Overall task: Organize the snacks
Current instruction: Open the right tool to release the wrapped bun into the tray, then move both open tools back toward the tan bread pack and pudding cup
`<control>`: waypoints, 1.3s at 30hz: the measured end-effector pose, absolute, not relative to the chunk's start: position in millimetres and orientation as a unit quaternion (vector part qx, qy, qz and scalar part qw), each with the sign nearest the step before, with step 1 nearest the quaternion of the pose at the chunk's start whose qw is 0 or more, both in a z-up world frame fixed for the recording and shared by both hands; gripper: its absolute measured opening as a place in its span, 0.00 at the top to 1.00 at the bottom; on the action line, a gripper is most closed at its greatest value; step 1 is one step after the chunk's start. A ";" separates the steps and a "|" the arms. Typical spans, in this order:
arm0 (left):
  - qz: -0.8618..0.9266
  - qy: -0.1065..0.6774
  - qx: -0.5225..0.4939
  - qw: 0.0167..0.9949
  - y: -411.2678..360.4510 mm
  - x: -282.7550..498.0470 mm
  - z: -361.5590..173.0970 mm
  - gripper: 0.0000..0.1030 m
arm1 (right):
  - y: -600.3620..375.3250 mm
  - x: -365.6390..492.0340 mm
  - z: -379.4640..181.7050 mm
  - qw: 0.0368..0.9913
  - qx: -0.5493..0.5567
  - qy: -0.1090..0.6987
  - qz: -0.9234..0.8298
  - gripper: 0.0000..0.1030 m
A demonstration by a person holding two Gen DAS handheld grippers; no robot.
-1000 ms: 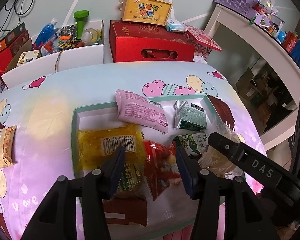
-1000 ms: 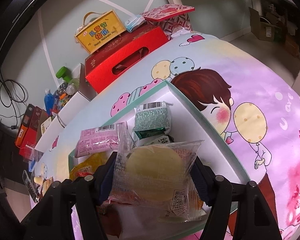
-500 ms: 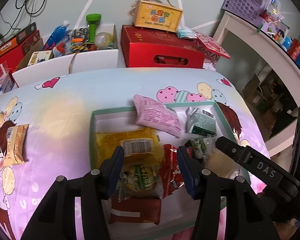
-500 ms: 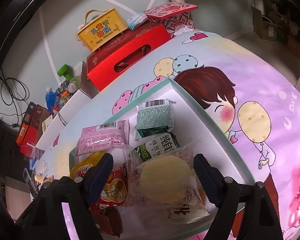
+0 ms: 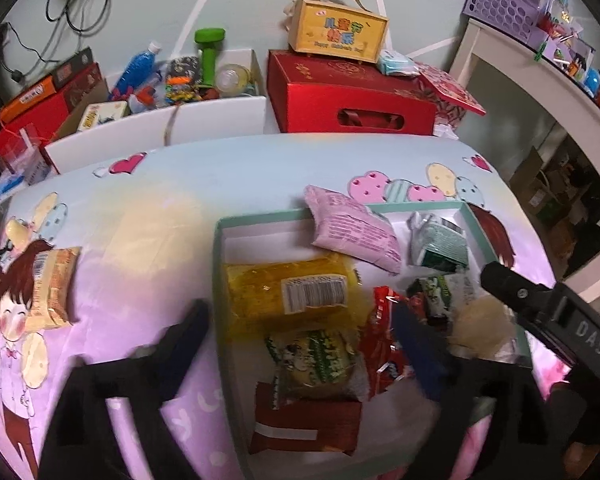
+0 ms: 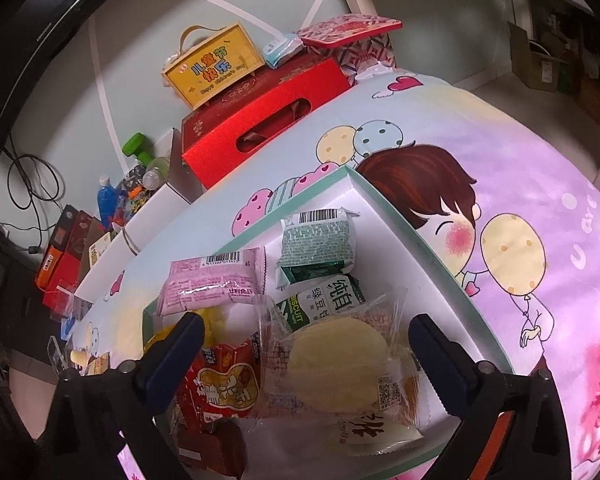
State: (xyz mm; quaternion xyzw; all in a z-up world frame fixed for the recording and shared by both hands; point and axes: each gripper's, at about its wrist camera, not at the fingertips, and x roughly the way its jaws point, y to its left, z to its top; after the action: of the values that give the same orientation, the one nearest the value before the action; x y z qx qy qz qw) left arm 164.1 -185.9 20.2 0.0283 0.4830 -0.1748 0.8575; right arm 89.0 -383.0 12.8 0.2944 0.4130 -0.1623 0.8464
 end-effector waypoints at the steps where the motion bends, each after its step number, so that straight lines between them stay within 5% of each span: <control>1: -0.174 0.480 0.031 0.859 -184.7 163.8 20.6 0.07 | -382.7 88.9 13.5 0.848 0.293 0.412 -0.163 0.00; 39: -0.071 0.489 -0.022 0.869 -49.3 165.1 25.0 0.07 | -292.9 112.3 42.4 0.882 0.188 0.417 -0.111 0.00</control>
State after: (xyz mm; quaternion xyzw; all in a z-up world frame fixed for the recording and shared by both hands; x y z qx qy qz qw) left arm 165.1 -49.3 25.0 -0.0219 0.4894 -0.0707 0.8689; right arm 112.3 -292.9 42.4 0.1882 0.4174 -0.1106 0.8821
